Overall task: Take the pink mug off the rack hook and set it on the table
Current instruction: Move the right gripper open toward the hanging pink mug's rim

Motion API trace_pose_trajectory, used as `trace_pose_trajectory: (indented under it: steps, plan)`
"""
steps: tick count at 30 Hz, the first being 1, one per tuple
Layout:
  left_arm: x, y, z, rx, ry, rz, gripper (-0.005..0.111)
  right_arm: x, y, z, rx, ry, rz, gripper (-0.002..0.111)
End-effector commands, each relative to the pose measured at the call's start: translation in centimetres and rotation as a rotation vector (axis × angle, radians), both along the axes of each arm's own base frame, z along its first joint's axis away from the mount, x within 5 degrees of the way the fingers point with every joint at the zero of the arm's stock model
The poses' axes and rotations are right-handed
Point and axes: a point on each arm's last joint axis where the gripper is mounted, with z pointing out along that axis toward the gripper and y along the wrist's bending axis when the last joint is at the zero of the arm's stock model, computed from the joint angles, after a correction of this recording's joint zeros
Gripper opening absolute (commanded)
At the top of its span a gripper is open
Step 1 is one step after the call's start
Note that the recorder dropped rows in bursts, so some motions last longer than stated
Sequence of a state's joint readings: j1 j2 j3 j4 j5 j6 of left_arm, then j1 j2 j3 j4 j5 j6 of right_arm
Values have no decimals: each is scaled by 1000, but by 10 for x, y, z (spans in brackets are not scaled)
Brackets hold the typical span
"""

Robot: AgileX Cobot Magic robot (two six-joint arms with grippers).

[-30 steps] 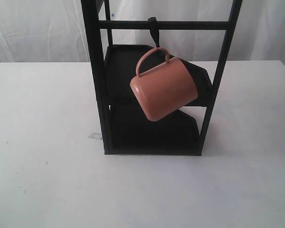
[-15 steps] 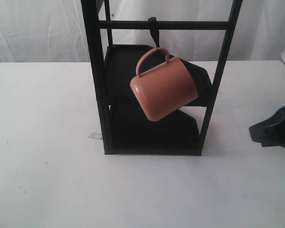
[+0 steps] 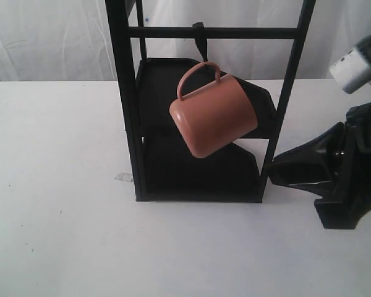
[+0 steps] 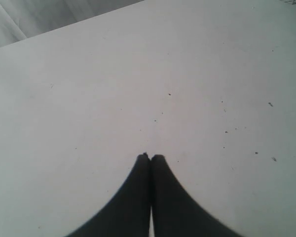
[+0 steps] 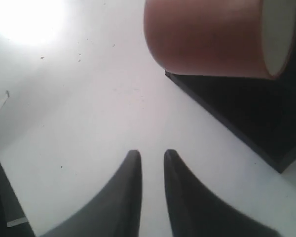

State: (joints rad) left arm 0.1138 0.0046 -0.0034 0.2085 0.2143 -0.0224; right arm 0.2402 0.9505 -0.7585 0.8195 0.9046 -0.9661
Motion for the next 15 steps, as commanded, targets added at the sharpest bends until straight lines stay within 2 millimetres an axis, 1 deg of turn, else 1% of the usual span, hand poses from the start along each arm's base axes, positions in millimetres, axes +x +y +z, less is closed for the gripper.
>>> trace_pose_trajectory:
  steps: [1, 5, 8, 10, 15]
  plan:
    - [0, 0, -1, 0, -5, 4, 0, 4, 3, 3, 6, -40, 0, 34]
    - [0, 0, -1, 0, -5, 4, 0, 12, 8, -2, -2, -45, 0, 50]
    - [0, 0, -1, 0, -5, 4, 0, 21, 10, -4, -26, -108, -2, 59]
    - [0, 0, -1, 0, -5, 4, 0, 25, 11, -4, -28, -147, -28, 62]
    - [0, 0, -1, 0, -5, 4, 0, 27, 12, -2, -11, -164, -46, 62]
